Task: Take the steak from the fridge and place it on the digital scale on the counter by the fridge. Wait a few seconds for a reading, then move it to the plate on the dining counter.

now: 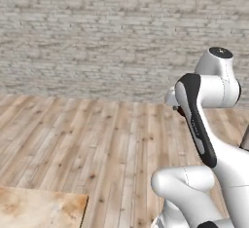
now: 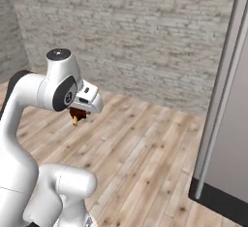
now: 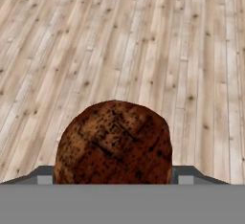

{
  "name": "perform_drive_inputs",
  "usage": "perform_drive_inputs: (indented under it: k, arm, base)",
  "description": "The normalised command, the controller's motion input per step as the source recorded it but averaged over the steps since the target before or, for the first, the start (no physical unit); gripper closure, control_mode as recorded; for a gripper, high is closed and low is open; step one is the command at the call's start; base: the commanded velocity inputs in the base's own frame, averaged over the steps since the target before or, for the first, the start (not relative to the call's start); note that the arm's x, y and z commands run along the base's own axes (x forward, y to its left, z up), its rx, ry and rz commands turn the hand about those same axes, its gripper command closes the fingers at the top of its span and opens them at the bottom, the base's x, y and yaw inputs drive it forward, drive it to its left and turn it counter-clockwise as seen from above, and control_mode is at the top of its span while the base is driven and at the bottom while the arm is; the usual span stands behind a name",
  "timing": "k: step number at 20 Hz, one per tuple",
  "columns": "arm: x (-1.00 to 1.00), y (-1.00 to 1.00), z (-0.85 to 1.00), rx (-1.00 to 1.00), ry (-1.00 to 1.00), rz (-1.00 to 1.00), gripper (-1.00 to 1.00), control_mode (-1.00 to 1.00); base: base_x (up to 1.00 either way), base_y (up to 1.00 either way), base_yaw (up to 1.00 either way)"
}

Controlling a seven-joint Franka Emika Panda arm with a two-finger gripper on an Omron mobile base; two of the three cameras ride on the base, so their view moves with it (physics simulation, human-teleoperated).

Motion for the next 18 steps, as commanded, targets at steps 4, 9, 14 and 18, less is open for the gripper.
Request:
perform_drive_inputs:
  k: [4, 9, 14, 18]
  arm:
    - [0.0, 0.0, 0.0, 0.0, 0.0, 0.0, 1.0, 1.0]
    - [0.0, 0.0, 0.0, 0.0, 0.0, 0.0, 1.0, 1.0]
    - [0.0, 0.0, 0.0, 0.0, 0.0, 0.0, 1.0, 1.0]
    - [0.0, 0.0, 0.0, 0.0, 0.0, 0.0, 1.0, 1.0]
  base:
    - [1.0, 0.0, 0.0]
    - [1.0, 0.04, 0.0]
    - [1.0, 0.37, 0.0]
    - [1.0, 0.49, 0.0]
